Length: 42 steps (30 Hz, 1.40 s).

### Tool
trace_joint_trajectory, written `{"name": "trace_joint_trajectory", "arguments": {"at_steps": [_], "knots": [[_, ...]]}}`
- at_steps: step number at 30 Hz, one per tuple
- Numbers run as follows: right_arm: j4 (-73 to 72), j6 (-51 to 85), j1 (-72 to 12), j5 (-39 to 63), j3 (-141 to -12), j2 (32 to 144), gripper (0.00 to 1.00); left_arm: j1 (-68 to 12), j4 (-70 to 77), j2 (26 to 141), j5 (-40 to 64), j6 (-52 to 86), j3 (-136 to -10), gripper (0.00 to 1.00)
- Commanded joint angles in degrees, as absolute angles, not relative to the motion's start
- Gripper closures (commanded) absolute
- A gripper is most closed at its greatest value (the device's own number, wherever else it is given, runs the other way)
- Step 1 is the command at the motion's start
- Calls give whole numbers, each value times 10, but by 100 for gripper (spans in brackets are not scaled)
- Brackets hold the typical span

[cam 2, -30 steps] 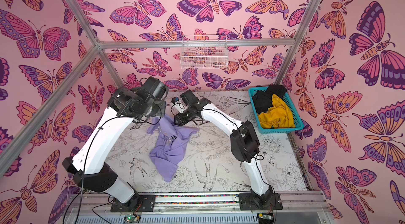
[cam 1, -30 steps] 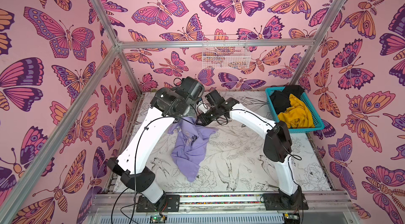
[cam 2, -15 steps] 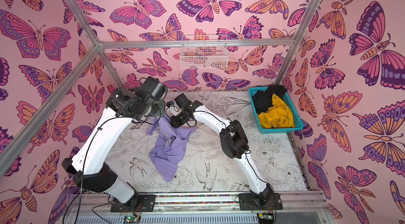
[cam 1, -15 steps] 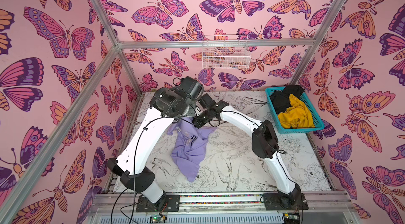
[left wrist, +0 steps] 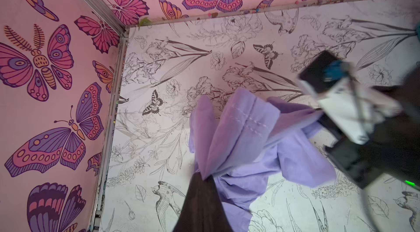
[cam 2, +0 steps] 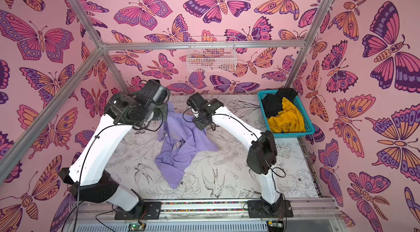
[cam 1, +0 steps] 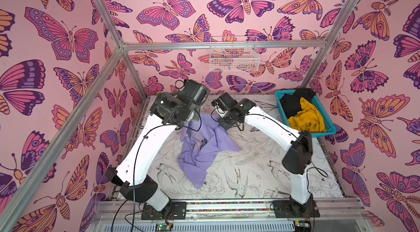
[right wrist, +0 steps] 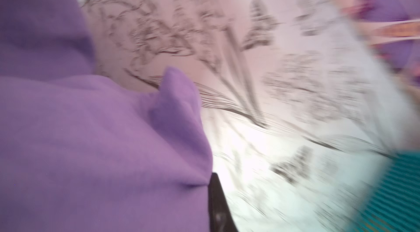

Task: Fold and stack t-shirts
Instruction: Flatten out the T-shirt at the center of the board.

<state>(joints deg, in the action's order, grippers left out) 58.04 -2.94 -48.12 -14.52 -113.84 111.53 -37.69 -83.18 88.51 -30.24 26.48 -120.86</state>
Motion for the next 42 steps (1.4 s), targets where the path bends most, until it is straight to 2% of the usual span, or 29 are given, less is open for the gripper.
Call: {"name": "trace_joint_trajectory", "arguments": {"at_steps": [1,7,13,18,21,24,27,33,37,41,42], "knots": [[684,-26,-480,-306,-1154,1047,100,-377,-830,838,-359,285,-1187,100],[779,-11,-520,-418,-1201,969,100,-378,-831,781,-370,311,-1135,100],[890,33,-573,-513,-1237,946,100,-379,-835,740,-356,331,-1096,100],[942,102,-594,-490,-1218,933,100,-382,-843,705,-343,344,-1085,100],[918,110,-595,-491,-1172,920,100,-384,-841,701,-320,356,-1069,100],[854,79,-592,-476,-1130,912,100,-387,-812,698,-250,370,-1033,100],[781,43,-555,-451,-1103,924,100,-389,-730,677,-149,377,-962,100],[528,-30,-398,-412,-1030,983,100,-408,-714,675,-152,401,-931,100],[461,-39,-327,-422,-1115,1101,100,-413,-714,682,-149,409,-918,100],[464,-64,-304,-464,-1260,1242,100,-421,-712,686,-147,427,-901,100],[464,-60,-298,-476,-1290,1269,96,-425,-712,688,-143,430,-899,100]]}}
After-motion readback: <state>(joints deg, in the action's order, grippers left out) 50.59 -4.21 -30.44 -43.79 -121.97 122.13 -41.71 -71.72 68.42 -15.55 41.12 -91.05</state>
